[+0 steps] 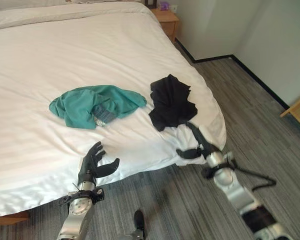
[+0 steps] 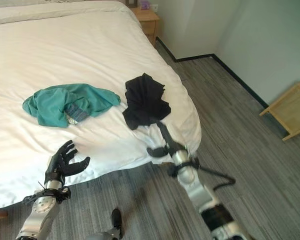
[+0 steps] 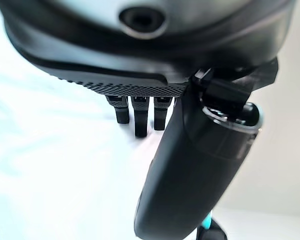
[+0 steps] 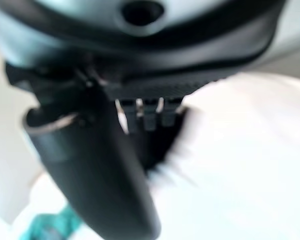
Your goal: Pick up bed clothes into laundry basket.
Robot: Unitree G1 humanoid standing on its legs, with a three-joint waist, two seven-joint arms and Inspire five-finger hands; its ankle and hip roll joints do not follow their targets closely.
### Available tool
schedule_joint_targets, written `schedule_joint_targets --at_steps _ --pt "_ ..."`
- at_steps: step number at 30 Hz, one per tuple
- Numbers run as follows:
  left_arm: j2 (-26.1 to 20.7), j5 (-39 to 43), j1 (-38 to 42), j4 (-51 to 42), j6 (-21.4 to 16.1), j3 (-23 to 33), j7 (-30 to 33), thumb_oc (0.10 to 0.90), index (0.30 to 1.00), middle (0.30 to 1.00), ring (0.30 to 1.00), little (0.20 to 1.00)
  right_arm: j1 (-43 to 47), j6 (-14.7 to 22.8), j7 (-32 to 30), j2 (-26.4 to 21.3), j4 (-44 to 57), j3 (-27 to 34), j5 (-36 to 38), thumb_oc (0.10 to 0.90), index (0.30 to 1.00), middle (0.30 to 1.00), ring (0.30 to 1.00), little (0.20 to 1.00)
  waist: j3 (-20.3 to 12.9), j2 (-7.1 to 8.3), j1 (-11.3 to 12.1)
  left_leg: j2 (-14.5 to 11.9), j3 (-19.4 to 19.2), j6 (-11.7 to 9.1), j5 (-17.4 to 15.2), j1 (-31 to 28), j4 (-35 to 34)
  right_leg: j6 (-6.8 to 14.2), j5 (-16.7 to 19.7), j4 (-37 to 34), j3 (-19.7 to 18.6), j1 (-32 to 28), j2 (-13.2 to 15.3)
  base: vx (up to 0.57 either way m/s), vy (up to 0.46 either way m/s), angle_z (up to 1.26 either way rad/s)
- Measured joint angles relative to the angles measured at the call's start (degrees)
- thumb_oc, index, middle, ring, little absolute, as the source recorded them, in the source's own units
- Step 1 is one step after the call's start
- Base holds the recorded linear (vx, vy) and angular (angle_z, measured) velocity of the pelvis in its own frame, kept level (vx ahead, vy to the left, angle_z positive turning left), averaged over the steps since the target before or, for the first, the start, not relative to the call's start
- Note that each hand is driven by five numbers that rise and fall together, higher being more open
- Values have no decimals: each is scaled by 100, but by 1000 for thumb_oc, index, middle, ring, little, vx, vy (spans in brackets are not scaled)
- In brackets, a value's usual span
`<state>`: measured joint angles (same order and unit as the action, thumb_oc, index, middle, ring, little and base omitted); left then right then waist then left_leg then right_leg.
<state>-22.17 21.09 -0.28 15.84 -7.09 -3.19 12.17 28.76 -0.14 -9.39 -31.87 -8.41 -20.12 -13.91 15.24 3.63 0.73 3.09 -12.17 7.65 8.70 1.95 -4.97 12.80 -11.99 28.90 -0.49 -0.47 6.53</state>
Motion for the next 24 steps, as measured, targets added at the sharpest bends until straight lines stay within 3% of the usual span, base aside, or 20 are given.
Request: schedule_joint_targets --at_steps 1,3,5,6,7,9,10,11,14,16,22,24 --pt "-145 44 54 250 -5 -19 -10 800 900 900 900 900 786 7 -101 -145 -35 1 -29 800 900 900 900 900 51 58 63 -138 89 -51 -89 -152 14 -5 7 442 107 453 24 214 0 32" --pt "-202 125 42 284 -1 -26 -18 800 900 900 900 900 1168 27 -225 -155 -41 87 -52 800 900 900 900 900 63 116 83 -219 135 -98 -132 -263 23 -26 23 379 187 632 88 210 -81 39" --pt "-213 147 82 354 -4 -71 -42 800 900 900 900 900 2070 38 -256 -598 -315 -366 -70 800 900 900 900 900 38 186 100 -248 406 -216 -283 -356 23 -256 189 -962 167 589 268 165 -101 45" --pt "-233 150 83 335 -6 -71 -55 800 900 900 900 900 2317 79 -258 -690 -429 -428 -88 800 900 900 900 900 16 227 105 -254 416 -221 -283 -343 16 -265 380 -1505 189 560 297 137 -81 64" --pt "-299 151 69 346 -5 -67 -96 800 900 900 900 900 2503 173 -371 -664 -683 -397 -104 800 900 900 900 900 -28 345 115 -282 599 -337 -331 -373 0 -296 885 -2326 135 471 356 123 -79 61" --pt "-434 208 2 302 -5 -53 -158 800 900 900 900 900 2518 94 -343 -631 -770 -458 -105 800 900 900 900 900 -122 571 198 -270 628 -415 -352 -423 0 -402 1486 -2820 192 419 413 154 -83 35" --pt "-568 252 -172 304 -9 -2 -140 800 900 900 900 900 2539 107 -338 -383 -1036 -617 -98 800 900 900 900 900 -264 873 283 -222 627 -618 -478 -550 -4 -489 2180 -2848 190 348 476 146 -67 -3" --pt "-559 266 -275 306 -14 96 -126 800 900 900 900 900 2540 109 -300 -344 -1163 -803 -96 800 900 900 900 900 -337 965 371 -245 606 -740 -556 -626 -3 -488 1990 -3031 204 200 476 122 -48 -9" --pt "-514 362 -443 301 -111 280 -114 800 900 900 900 900 2537 120 -178 -342 -1294 -1059 -96 800 900 900 900 900 -338 890 404 -515 616 -947 -575 -632 -5 -507 1975 -3407 229 -8 220 92 -11 -5" --pt "-465 362 -506 289 -141 381 -114 800 900 900 900 900 2459 44 -82 -222 -1821 -1117 -98 800 900 900 900 900 -351 709 405 -721 638 -1049 -552 -591 -8 -608 1912 -3408 346 13 20 93 -5 3" --pt "-349 362 -705 110 -139 343 -138 800 900 900 900 900 2139 -121 36 -24 -2645 -1172 -133 800 900 900 900 900 -317 492 415 -781 625 -1096 -553 -514 -10 -660 1873 -3413 355 49 -36 36 -15 -1" --pt "-346 362 -686 91 -144 327 -157 800 900 900 900 900 1920 -157 42 171 -2754 -1118 -160 800 900 900 900 900 -353 501 424 -771 628 -1096 -552 -476 -9 -691 1860 -3413 371 126 -28 0 -8 2"
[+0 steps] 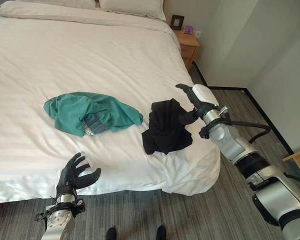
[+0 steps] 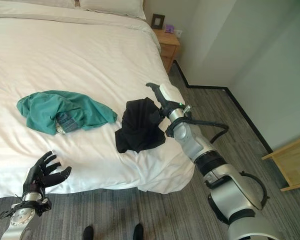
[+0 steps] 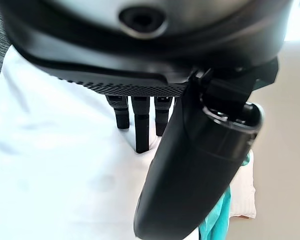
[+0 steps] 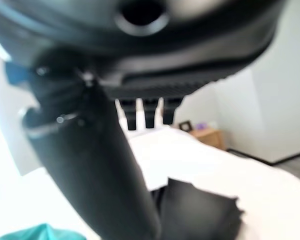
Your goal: Pick up bed clothes into laundry basket.
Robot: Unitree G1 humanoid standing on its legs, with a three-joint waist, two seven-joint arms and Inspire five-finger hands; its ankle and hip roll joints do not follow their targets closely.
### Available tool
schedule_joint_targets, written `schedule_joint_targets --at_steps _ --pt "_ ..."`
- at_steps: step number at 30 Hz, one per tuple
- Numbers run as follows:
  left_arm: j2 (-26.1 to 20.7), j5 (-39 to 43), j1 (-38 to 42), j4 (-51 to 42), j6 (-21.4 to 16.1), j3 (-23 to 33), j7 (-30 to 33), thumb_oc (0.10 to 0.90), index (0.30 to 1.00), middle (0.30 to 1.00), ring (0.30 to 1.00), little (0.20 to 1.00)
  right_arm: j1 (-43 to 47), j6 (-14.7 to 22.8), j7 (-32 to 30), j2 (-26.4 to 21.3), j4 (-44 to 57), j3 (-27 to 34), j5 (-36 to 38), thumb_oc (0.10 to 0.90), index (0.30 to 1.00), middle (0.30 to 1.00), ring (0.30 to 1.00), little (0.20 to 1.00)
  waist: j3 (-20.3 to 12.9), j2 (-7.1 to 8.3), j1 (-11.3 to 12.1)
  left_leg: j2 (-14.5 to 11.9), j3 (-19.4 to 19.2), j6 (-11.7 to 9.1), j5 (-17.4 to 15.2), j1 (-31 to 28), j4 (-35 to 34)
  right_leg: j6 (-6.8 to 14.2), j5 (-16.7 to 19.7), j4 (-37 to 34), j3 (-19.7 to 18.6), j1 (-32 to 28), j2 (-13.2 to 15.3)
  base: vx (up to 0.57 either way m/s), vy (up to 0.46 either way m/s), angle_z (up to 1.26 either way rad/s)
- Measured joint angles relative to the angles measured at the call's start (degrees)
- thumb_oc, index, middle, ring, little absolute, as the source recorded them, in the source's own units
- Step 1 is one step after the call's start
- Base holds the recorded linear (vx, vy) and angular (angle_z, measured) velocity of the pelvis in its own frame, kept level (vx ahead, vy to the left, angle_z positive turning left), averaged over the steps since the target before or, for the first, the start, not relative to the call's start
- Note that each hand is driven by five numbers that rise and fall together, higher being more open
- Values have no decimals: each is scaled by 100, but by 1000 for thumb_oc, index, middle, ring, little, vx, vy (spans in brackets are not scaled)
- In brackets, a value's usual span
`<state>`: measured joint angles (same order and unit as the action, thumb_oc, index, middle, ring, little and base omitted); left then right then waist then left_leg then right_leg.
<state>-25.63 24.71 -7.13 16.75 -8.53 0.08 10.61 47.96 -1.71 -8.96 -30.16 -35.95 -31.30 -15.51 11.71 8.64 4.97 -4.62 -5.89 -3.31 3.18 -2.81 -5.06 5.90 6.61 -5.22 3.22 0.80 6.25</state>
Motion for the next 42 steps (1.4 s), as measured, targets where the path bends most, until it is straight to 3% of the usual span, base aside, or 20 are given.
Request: schedule_joint_targets --at_steps 5,6,7,10,19,20,28,30,33,35,36,37,41,42 --pt "31 -1 49 -168 -7 -159 -131 800 900 900 900 900 -516 -54 57 736 -533 -126 -145 800 900 900 900 900 53 -249 80 -6 126 -41 72 292 3 -47 31 1 135 206 -2 5 -26 12" --pt "39 -2 46 -168 -7 -196 -140 800 900 900 900 900 -556 -46 56 816 -642 -133 -153 742 813 813 813 813 47 -301 88 -6 164 -43 80 333 2 -49 29 0 153 228 0 2 -27 20" --pt "49 -1 56 -166 -8 -218 -148 800 900 900 900 900 -571 -61 40 882 -733 -124 -155 400 300 300 300 300 48 -342 84 -7 190 -44 82 356 2 -54 26 0 183 240 0 7 -25 17" --pt "136 6 90 -144 1 -224 -134 800 900 900 900 900 -497 -59 -36 873 -809 44 -144 400 300 300 300 300 15 -462 69 -18 247 -52 107 419 4 -65 19 0 277 274 -7 3 -31 10" --pt "-8 108 161 -506 82 -142 -71 800 900 900 900 900 -415 -124 -2 531 -805 146 129 400 300 300 300 300 31 -561 67 -25 276 -59 136 335 4 -67 18 -2 297 171 -11 -13 -45 2" --pt "-168 107 165 -1113 71 76 -67 800 900 900 900 900 -419 -119 1 423 -812 492 429 400 300 300 300 300 51 -594 79 -26 283 -60 147 300 3 -68 20 -1 296 129 -12 -6 -47 3" --pt "-744 -19 739 -1886 -232 706 158 800 900 900 900 900 -579 -113 -256 -236 -689 1958 1937 400 300 300 300 300 134 -780 5 -37 269 -62 146 148 -1 -71 19 -3 279 -9 -19 1 -5 0" --pt "-1291 -312 786 -2082 -244 1043 183 800 900 900 900 900 -1292 -33 -509 -653 -2 3048 2446 400 300 300 300 300 154 -844 -27 -35 247 -61 146 131 0 -69 12 -2 273 -23 -19 43 -12 -2" --pt "-1225 -492 764 -2337 -359 1682 444 800 900 900 900 900 -2480 181 -966 -515 456 4338 2845 400 300 300 300 300 156 -878 -226 -41 139 -60 142 0 -2 -72 0 -2 257 -142 -26 62 -29 -2" --pt "-1260 -788 751 -2191 -425 1845 561 800 900 900 900 900 -3323 279 -1073 -306 529 4802 2914 400 300 300 300 300 134 -898 -350 -48 87 -66 80 -98 -5 -71 -93 -3 254 -239 -28 24 -14 1" --pt "-1313 -958 745 -2089 -405 1901 647 800 900 900 900 900 -3569 306 -1107 -198 492 4910 2940 400 300 300 300 300 112 -899 -355 -56 41 -62 72 -112 -6 -90 -106 -3 257 -250 -35 30 -12 -18" --pt "-1351 -1213 758 -1883 -354 2003 801 800 900 900 900 900 -4051 212 -1183 68 368 5003 2999 400 300 300 300 300 96 -934 -544 -67 -9 -69 64 -128 -22 -90 -106 -3 207 -234 -45 43 -11 -12" --pt "-1856 -1886 755 -1204 9 1951 758 800 900 900 900 900 -4993 241 -1067 697 -475 4782 2985 400 300 300 300 300 25 -1032 -898 -125 -138 -108 12 -198 -33 -93 -106 -10 114 -236 -97 30 -2 -18" --pt "-2172 -2155 797 -770 168 1796 750 800 900 900 900 900 -5232 189 -981 883 -960 4686 2986 400 300 300 300 300 -17 -1093 -1093 -133 -167 -113 7 -198 -33 -94 -111 -21 95 -214 -107 9 15 -20"
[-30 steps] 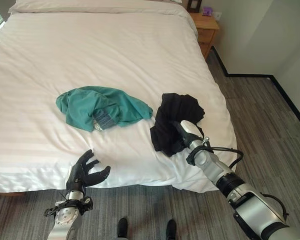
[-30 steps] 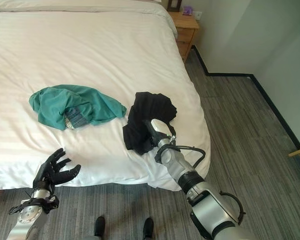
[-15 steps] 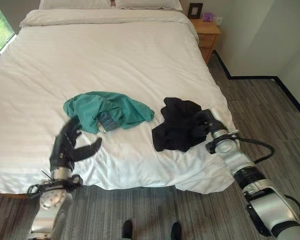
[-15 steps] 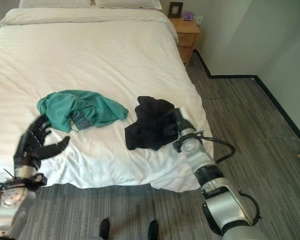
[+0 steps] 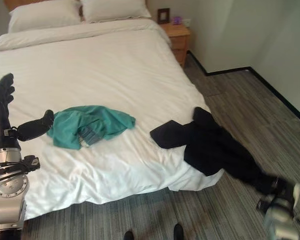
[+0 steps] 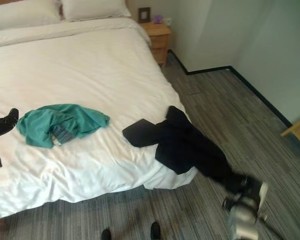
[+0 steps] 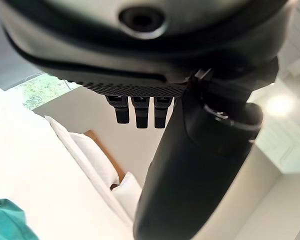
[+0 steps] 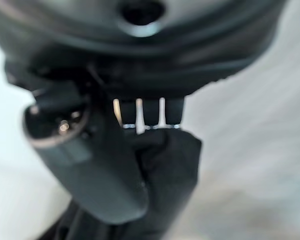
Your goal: Pick up bed clothes into laundry basket.
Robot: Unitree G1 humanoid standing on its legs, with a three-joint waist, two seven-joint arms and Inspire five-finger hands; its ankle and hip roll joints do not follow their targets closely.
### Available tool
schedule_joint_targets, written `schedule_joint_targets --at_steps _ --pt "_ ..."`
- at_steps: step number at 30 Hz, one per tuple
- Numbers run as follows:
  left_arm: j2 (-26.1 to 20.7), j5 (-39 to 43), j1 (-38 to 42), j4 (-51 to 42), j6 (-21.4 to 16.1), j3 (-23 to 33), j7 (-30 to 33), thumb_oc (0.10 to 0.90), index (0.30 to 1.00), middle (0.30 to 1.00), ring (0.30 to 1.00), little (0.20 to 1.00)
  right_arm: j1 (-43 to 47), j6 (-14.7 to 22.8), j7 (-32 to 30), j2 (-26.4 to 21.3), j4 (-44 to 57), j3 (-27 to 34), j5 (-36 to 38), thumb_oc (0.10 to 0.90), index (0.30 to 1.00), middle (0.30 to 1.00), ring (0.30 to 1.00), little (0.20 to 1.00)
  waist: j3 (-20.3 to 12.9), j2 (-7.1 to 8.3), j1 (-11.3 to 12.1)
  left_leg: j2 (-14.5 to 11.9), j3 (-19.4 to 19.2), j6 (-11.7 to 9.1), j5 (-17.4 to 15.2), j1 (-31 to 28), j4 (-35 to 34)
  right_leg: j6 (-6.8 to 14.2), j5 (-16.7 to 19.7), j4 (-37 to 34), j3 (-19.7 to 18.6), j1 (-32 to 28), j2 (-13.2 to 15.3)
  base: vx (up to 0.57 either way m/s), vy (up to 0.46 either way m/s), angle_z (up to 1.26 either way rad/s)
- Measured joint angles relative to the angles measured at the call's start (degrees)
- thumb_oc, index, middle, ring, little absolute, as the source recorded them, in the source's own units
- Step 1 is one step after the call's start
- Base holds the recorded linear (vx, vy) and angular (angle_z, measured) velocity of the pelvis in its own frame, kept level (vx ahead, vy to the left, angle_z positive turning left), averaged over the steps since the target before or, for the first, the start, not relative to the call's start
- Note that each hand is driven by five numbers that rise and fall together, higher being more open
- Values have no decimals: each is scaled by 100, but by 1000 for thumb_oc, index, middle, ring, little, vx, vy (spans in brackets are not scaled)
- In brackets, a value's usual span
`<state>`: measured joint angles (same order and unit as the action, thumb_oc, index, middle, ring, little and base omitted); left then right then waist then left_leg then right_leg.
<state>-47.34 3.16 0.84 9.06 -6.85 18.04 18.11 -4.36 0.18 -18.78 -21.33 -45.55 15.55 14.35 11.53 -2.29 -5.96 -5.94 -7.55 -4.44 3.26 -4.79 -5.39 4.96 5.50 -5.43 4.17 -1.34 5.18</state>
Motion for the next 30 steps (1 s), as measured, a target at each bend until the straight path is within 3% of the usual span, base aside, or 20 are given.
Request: schedule_joint_targets --at_steps 2,3,4,6,9,16,23,26,30 --pt "-228 -254 104 552 270 -188 -13 800 900 900 900 900 -216 -284 123 105 -440 -65 15 400 300 300 300 300 -68 -118 -150 -4 -203 -3 -47 -8 -3 22 -6 1 -155 89 -2 40 13 -40" --pt "-286 -396 221 792 328 -312 -15 800 900 900 900 900 -428 -227 195 114 -536 -137 8 400 300 300 300 300 -90 -140 -317 -6 -260 1 -53 -30 -3 22 -2 -21 -188 96 -1 48 0 -37" --pt "-407 -544 389 1041 377 -503 -14 800 900 900 900 900 -497 -232 259 122 -562 -192 7 400 300 300 300 300 -116 -153 -302 -16 -284 -3 -57 -31 -4 23 -3 -20 -205 92 -10 17 -6 -23" --pt "-543 -859 706 1432 534 -763 -13 800 900 900 900 900 -667 -195 394 106 -717 -302 -11 400 300 300 300 300 -185 -123 -417 -38 -435 -22 -132 -36 -4 14 3 -20 -281 164 -27 8 -8 -29" --pt "-864 -1476 1558 2386 850 -1669 -59 800 900 900 900 900 -541 -233 499 75 -1553 -490 -104 400 300 300 300 300 -329 17 -626 -64 -499 -30 -138 -6 -5 5 15 -21 -298 208 -51 0 -8 -14" --pt "-860 -2170 1614 2556 1176 -2246 -410 800 900 900 900 900 -430 -467 894 105 -2759 -964 -464 400 300 300 300 300 -399 152 -613 -92 -621 -45 -124 -90 14 -52 67 18 -296 219 -81 10 -6 -7" --pt "-848 -2565 1539 2703 1400 -2289 -650 800 900 900 900 900 -339 -504 1119 120 -2778 -1139 -709 400 300 300 300 300 -408 237 -572 -94 -620 -47 -127 -96 -2 -48 62 4 -284 210 -80 0 0 0" --pt "-796 -3041 1527 2685 1495 -2436 -742 800 900 900 900 900 -283 -504 1242 129 -2780 -1297 -939 400 300 300 300 300 -408 248 -444 -95 -615 -49 -130 -55 -4 -9 32 -21 -286 243 -79 0 0 0" --pt "-849 -3549 1345 2698 1579 -2467 -804 800 900 900 900 900 -269 -463 1343 153 -2747 -1372 -1088 400 300 300 300 300 -397 249 -438 -93 -608 -59 -117 134 -4 -22 56 -19 -284 428 -76 -52 12 1"
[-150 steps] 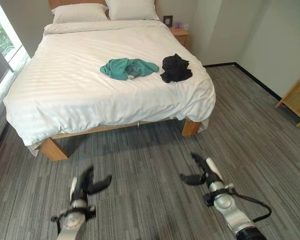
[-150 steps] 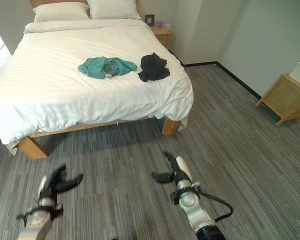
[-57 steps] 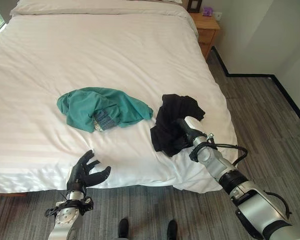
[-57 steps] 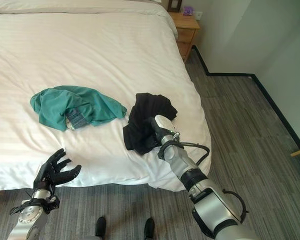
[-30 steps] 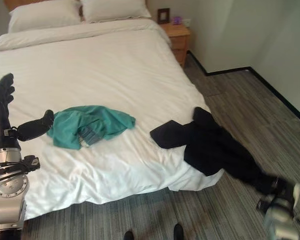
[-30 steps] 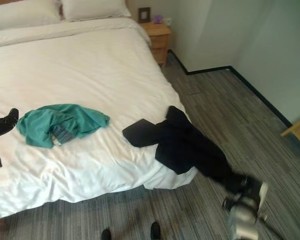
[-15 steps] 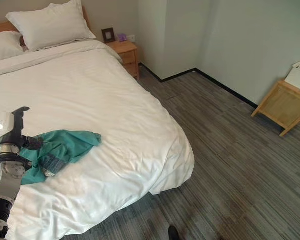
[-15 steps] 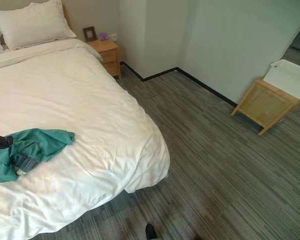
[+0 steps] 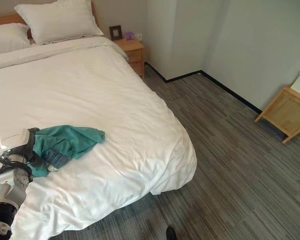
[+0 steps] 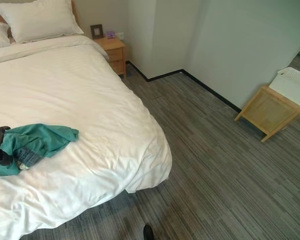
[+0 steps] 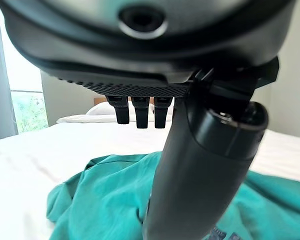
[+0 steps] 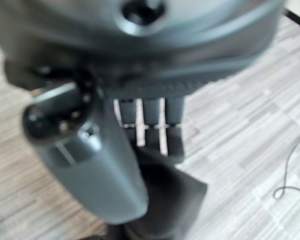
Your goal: Pick up bed clothes into laundry basket.
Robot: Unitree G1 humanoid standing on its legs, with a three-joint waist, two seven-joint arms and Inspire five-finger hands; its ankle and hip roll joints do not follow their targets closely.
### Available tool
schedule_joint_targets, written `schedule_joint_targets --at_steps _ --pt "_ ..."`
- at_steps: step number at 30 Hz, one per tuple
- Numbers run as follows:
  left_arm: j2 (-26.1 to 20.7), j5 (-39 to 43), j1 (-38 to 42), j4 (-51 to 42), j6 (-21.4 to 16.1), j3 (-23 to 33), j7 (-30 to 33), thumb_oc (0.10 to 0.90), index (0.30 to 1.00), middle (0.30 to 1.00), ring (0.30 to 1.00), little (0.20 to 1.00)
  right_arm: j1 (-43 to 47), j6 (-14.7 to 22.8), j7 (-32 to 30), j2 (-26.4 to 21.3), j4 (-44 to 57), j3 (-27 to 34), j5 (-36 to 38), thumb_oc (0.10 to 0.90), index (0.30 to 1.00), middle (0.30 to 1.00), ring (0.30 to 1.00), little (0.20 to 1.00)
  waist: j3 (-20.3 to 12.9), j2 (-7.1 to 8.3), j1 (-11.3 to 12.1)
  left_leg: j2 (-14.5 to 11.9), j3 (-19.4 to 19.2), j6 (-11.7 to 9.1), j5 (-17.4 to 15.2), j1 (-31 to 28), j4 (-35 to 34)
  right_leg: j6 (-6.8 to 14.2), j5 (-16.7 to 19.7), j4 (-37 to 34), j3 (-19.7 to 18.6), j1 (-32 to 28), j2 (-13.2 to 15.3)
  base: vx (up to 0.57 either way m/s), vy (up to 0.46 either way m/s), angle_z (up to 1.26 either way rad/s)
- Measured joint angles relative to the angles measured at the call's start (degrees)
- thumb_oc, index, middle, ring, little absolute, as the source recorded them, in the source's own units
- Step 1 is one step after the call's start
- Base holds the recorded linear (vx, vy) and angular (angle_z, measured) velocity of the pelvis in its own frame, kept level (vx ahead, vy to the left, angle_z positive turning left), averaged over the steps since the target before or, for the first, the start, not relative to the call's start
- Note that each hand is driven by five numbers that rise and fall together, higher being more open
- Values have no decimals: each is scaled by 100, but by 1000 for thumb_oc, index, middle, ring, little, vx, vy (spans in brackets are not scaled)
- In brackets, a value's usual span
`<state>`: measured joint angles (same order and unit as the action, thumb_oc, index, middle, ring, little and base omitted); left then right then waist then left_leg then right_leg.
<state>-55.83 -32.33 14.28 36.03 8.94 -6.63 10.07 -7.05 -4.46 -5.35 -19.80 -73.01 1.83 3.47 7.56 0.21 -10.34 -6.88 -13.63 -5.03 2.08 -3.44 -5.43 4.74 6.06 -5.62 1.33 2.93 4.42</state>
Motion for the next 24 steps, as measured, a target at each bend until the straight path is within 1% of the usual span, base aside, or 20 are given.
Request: schedule_joint_targets --at_steps 2,4,5,6,8,9,10,11,13,14,15,16,17,18,20,22,24 --pt "-40 -159 -4 149 -37 -41 -56 800 900 900 900 900 7 8 18 10 29 -66 -44 400 300 300 300 300 13 10 -6 -1 -12 -6 17 71 1 -41 49 3 -2 85 -2 -45 11 -2" --pt "-97 -237 28 396 -53 -117 -55 800 900 900 900 900 7 20 15 7 149 -142 -89 400 300 300 300 300 22 23 -52 -1 -20 -8 26 153 3 -40 63 4 -10 173 -5 -141 18 -3" --pt "-219 -284 319 901 -131 -484 -37 800 900 900 900 900 44 71 8 5 225 -232 -100 400 300 300 300 300 36 39 -110 7 -29 -1 59 276 10 -44 106 36 -21 304 -2 -153 12 -4" --pt "-382 -290 545 1208 -172 -787 -39 800 900 900 900 900 62 133 2 4 343 -366 -112 400 300 300 300 300 65 57 -126 13 -47 8 88 398 18 -42 135 37 -36 430 0 -126 5 -7" --pt "-698 -312 1032 1655 -240 -1212 -27 800 900 900 900 900 137 280 0 23 498 -580 -217 400 300 300 300 300 174 134 -143 16 -80 12 146 613 28 -52 203 40 -69 666 4 -59 -15 -6" --pt "-746 -319 1738 2170 -304 -1716 44 800 900 900 900 900 169 331 -13 25 457 -713 -240 400 300 300 300 300 260 159 -133 13 -80 12 179 690 31 -55 231 40 -64 736 1 -38 -21 0" --pt "-825 -326 2112 2400 -318 -2172 53 800 900 900 900 900 193 344 -16 25 422 -812 -256 400 300 300 300 300 259 172 -139 7 -80 12 187 732 31 -55 232 40 -57 779 -4 0 0 0" --pt "-907 -329 2397 2505 -357 -2447 62 800 900 900 900 900 211 363 -19 26 404 -885 -271 400 300 300 300 300 271 190 -164 2 -83 11 187 758 29 -55 231 38 -59 809 -8 0 0 0" --pt "-993 -393 3324 2673 -437 -3117 282 800 900 900 900 900 228 436 -24 29 362 -972 -279 400 300 300 300 300 294 185 -177 0 -89 3 190 855 24 -55 230 39 -55 905 -8 0 0 0" --pt "-1004 -404 3638 2739 -443 -3271 335 800 900 900 900 900 265 453 -36 27 363 -1023 -278 400 300 300 300 300 308 182 -203 3 -93 3 191 884 27 -55 232 40 -58 937 -6 0 0 0" --pt "-1038 -421 3974 2851 -469 -3577 374 800 900 900 900 900 313 469 -44 38 366 -1031 -278 400 300 300 300 300 336 178 -218 5 -95 3 191 891 28 -57 234 41 -60 946 -6 -23 8 -4" --pt "-1080 -452 4127 2887 -505 -3619 409 800 900 900 900 900 361 489 -52 41 368 -1033 -277 400 300 300 300 300 345 165 -287 5 -110 3 191 897 28 -58 234 41 -61 955 -6 -15 8 -6" --pt "-1127 -488 4262 2925 -540 -3769 433 707 761 761 761 761 407 500 -56 41 368 -1035 -276 400 300 300 300 300 352 152 -335 5 -136 3 191 893 28 -58 235 41 -62 962 -7 -5 7 -11" --pt "-1141 -569 4376 2984 -631 -3872 425 400 300 300 300 300 497 501 -77 39 377 -1035 -262 400 300 300 300 300 375 114 -403 5 -172 3 191 878 29 -58 235 43 -71 966 -11 -1 5 -13" --pt "-1129 -641 4175 3036 -677 -3813 399 400 300 300 300 300 609 501 -74 39 404 -1049 -261 400 300 300 300 300 396 63 -475 4 -238 2 190 834 30 -59 235 43 -78 954 -17 6 9 -17" --pt "-1092 -738 3806 3082 -823 -3739 68 400 300 300 300 300 724 510 -65 39 447 -1058 -260 400 300 300 300 300 426 12 -484 0 -318 2 190 782 30 -62 237 45 -143 942 -34 7 13 -20" --pt "-1033 -733 3257 3077 -935 -3353 -216 400 300 300 300 300 775 512 -59 36 489 -1058 -260 400 300 300 300 300 444 -18 -497 -12 -352 0 189 700 30 -64 238 44 -167 884 -54 -1 9 -12"
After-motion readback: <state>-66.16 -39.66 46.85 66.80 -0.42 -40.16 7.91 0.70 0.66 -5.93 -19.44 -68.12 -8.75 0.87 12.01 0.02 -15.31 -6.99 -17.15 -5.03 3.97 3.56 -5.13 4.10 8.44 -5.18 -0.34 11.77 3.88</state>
